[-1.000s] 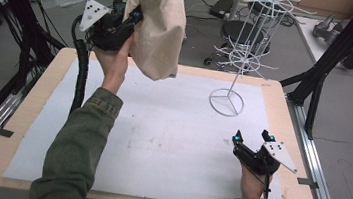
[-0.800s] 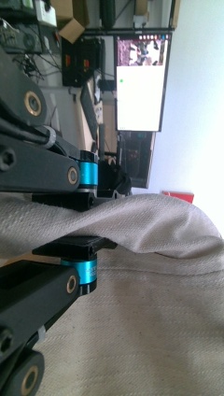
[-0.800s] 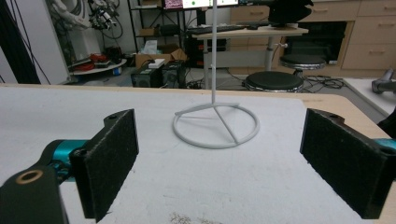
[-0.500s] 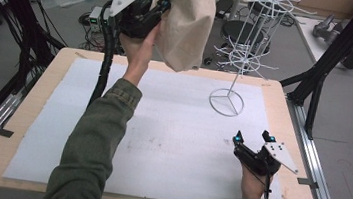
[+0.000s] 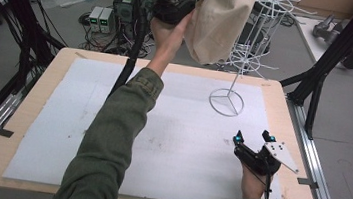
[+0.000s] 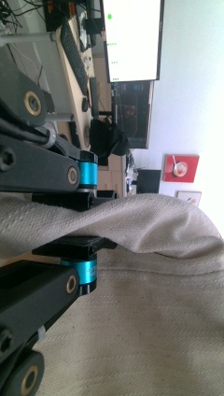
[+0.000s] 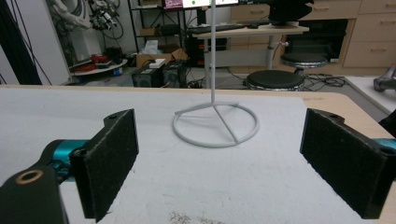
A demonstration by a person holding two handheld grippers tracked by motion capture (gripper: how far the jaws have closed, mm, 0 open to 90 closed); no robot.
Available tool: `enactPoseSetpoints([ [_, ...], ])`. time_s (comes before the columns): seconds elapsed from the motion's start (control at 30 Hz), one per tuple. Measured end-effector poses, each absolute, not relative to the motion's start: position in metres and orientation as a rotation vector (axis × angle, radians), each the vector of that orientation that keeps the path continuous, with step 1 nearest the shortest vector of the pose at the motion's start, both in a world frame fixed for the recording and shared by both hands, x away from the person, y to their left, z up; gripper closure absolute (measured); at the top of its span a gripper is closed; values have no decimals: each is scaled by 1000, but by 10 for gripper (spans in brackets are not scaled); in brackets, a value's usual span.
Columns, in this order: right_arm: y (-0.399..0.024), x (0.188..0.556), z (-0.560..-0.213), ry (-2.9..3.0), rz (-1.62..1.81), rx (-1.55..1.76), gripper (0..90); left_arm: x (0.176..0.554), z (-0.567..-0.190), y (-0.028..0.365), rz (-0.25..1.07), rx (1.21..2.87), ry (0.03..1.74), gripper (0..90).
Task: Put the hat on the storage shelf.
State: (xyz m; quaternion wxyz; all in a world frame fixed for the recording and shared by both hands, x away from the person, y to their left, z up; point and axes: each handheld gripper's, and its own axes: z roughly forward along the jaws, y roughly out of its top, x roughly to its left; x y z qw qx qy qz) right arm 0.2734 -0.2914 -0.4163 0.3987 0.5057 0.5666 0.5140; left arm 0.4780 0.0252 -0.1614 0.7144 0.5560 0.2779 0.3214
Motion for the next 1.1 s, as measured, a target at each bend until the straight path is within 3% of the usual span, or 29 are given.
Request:
enactPoseSetpoints([
  [0.43, -293, 273, -416, 1439, 1300, 1281, 106, 501, -152, -5, 673, 1208, 699, 802],
  [0.63, -293, 275, -417, 1447, 1293, 1288, 106, 499, -159, -26, 769, 1271, 667, 798],
  [1.1, -294, 273, -417, 1443, 1291, 1286, 106, 503, -183, -39, 793, 1378, 675, 794],
])
